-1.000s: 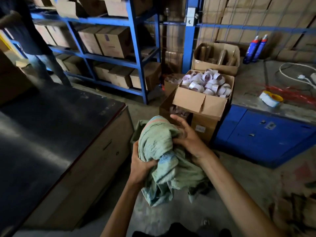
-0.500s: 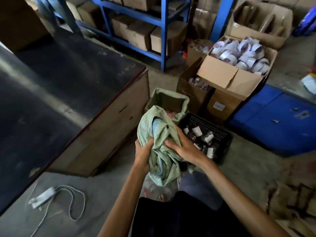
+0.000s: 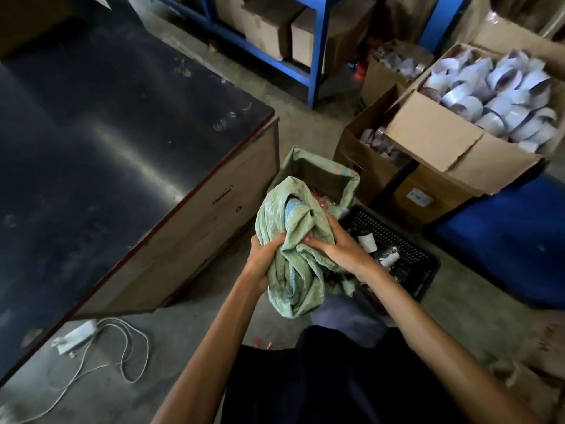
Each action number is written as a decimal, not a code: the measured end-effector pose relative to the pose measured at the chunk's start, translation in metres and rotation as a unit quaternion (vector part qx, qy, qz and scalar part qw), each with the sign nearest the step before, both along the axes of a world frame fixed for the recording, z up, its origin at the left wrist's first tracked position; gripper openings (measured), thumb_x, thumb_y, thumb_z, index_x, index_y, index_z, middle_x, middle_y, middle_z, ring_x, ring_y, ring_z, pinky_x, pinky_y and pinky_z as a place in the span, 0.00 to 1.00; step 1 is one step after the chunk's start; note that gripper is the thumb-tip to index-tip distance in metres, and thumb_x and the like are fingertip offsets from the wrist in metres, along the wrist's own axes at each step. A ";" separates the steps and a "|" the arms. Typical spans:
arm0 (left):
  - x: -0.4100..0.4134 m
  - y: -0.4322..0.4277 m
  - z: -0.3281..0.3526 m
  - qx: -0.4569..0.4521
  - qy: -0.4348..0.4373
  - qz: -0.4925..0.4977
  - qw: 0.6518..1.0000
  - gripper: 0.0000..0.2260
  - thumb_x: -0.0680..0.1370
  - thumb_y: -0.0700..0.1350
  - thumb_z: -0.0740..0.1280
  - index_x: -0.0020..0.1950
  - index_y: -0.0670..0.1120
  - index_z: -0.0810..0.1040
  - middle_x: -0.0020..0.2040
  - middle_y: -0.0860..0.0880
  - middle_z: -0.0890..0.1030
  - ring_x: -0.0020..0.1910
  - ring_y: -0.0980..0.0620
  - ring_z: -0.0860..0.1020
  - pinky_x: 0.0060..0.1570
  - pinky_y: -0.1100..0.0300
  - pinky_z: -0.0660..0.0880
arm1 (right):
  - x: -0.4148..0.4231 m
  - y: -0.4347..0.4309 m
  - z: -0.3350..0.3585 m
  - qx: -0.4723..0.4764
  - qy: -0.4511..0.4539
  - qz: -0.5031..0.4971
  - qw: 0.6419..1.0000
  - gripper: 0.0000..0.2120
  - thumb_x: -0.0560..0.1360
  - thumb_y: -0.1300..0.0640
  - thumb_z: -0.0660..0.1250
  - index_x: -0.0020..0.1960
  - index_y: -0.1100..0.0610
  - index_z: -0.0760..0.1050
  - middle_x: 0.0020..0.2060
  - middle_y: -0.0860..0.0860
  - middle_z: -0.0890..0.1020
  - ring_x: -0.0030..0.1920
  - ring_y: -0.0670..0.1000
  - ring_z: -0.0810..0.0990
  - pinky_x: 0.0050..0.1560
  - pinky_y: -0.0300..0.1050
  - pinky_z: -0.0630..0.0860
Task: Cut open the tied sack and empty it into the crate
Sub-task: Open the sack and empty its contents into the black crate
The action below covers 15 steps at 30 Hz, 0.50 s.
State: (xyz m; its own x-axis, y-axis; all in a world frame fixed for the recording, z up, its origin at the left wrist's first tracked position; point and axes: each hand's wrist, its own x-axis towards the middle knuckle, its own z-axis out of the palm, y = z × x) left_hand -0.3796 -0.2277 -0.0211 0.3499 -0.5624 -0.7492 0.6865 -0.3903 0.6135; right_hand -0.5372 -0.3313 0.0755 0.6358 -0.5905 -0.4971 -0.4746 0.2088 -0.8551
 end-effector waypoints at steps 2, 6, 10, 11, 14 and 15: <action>0.015 -0.033 -0.006 0.024 -0.002 -0.001 1.000 0.42 0.62 0.55 0.85 0.71 0.49 0.70 0.67 0.37 0.79 0.59 0.38 0.84 0.55 0.38 0.82 | 0.019 -0.039 -0.010 0.009 0.016 0.003 1.000 0.37 0.73 0.49 0.74 0.76 0.42 0.60 0.64 0.43 0.76 0.66 0.45 0.73 0.70 0.44 0.67; 0.037 -0.093 -0.026 0.064 0.020 0.001 0.998 0.39 0.66 0.52 0.83 0.72 0.49 0.68 0.67 0.39 0.79 0.60 0.40 0.84 0.56 0.38 0.82 | 0.050 -0.107 -0.038 0.021 0.043 -0.003 0.999 0.38 0.69 0.46 0.77 0.74 0.42 0.62 0.65 0.42 0.77 0.65 0.44 0.76 0.67 0.41 0.69; 0.048 -0.143 -0.059 0.105 0.059 -0.006 0.993 0.33 0.75 0.48 0.76 0.72 0.55 0.58 0.62 0.45 0.75 0.59 0.43 0.81 0.57 0.40 0.81 | 0.071 -0.170 -0.088 0.040 0.070 0.011 0.997 0.38 0.69 0.46 0.77 0.74 0.41 0.63 0.65 0.40 0.77 0.65 0.41 0.75 0.63 0.34 0.70; 0.050 -0.154 -0.069 0.110 0.071 -0.005 0.991 0.34 0.75 0.48 0.75 0.72 0.57 0.58 0.62 0.46 0.75 0.59 0.43 0.81 0.56 0.41 0.82 | 0.073 -0.184 -0.105 0.048 0.077 0.011 0.996 0.38 0.69 0.45 0.77 0.74 0.41 0.64 0.65 0.39 0.77 0.65 0.41 0.75 0.65 0.37 0.71; 0.058 -0.186 -0.107 0.139 0.104 -0.002 0.985 0.38 0.69 0.51 0.80 0.71 0.58 0.61 0.63 0.45 0.78 0.58 0.42 0.83 0.55 0.40 0.82 | 0.077 -0.222 -0.160 0.086 0.099 0.003 0.991 0.37 0.69 0.46 0.77 0.74 0.40 0.64 0.64 0.38 0.78 0.64 0.40 0.76 0.69 0.45 0.72; 0.061 -0.197 -0.122 0.149 0.104 -0.006 0.983 0.40 0.65 0.53 0.81 0.72 0.58 0.62 0.64 0.44 0.79 0.59 0.42 0.83 0.56 0.38 0.82 | 0.077 -0.233 -0.180 0.095 0.112 -0.002 0.989 0.37 0.69 0.45 0.77 0.74 0.39 0.64 0.63 0.38 0.79 0.63 0.39 0.77 0.68 0.46 0.72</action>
